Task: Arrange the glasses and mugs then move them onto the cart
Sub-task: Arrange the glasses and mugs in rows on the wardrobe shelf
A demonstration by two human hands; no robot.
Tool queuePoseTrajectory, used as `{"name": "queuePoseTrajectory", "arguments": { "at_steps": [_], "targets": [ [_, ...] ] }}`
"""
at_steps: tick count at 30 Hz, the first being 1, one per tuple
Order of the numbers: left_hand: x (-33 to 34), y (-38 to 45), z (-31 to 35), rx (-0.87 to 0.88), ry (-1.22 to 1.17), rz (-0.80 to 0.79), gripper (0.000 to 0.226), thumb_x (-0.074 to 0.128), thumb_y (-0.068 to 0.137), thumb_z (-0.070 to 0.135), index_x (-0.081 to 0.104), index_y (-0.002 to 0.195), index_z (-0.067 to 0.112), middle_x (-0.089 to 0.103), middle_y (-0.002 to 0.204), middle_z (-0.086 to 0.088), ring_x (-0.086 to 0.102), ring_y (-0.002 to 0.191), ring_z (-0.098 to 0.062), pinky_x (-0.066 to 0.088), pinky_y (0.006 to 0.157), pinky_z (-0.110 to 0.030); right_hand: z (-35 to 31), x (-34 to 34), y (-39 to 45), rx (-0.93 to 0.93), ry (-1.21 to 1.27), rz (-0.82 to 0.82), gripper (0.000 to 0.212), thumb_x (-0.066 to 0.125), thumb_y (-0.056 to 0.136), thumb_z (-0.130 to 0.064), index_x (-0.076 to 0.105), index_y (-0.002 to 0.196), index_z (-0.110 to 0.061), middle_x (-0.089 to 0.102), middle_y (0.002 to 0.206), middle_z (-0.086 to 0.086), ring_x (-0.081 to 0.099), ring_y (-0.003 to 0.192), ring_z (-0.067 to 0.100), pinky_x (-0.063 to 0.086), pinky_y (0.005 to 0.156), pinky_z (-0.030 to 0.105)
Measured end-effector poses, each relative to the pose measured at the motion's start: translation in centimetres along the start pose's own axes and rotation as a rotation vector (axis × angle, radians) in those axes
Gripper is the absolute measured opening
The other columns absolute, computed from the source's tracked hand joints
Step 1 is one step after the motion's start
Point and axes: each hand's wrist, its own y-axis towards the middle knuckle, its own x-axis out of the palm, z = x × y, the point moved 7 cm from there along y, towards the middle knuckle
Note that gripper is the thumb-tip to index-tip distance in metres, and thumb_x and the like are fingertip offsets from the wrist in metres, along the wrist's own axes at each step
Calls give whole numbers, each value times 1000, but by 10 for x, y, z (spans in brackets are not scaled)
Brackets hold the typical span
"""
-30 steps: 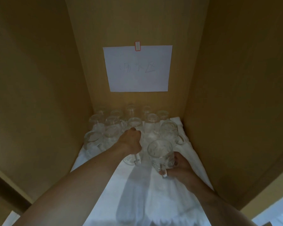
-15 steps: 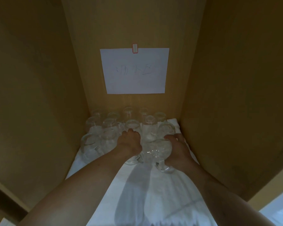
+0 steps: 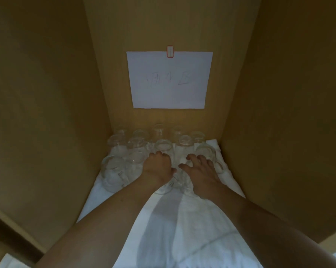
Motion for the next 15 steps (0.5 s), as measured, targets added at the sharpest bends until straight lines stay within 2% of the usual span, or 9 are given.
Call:
{"name": "queuePoseTrajectory", "arguments": {
  "at_steps": [4, 6, 9, 15],
  "targets": [
    [-2, -3, 3, 40, 22, -2, 61, 42, 105, 53, 47, 137, 0, 52, 136, -20, 48, 126, -34, 39, 102, -36, 11, 12, 5, 106, 336, -173, 103, 76, 80, -23, 12, 159, -38, -3, 166, 2, 0, 153, 26, 19, 121, 38],
    [-3, -3, 4, 62, 23, -26, 61, 43, 105, 51, 46, 138, 0, 51, 135, -20, 48, 126, -34, 38, 101, -35, 20, 15, 6, 189, 406, -163, 108, 80, 80, -24, 8, 160, -37, 2, 165, 9, 10, 152, 28, 27, 120, 36],
    [-1, -2, 1, 78, 7, -86, 65, 54, 100, 52, 43, 139, 1, 50, 134, -20, 46, 126, -35, 41, 100, -36, 29, 14, 8, 262, 416, -127, 115, 88, 73, -29, 12, 160, -29, 29, 151, 14, 36, 138, 31, 40, 109, 34],
    [3, 1, -2, 77, -16, -69, 68, 65, 93, 53, 45, 137, 5, 52, 131, -17, 48, 124, -34, 43, 98, -36, 28, 15, 20, 235, 484, -63, 111, 90, 70, -24, 23, 158, -21, 35, 154, 11, 37, 141, 26, 36, 112, 32]
  ]
}}
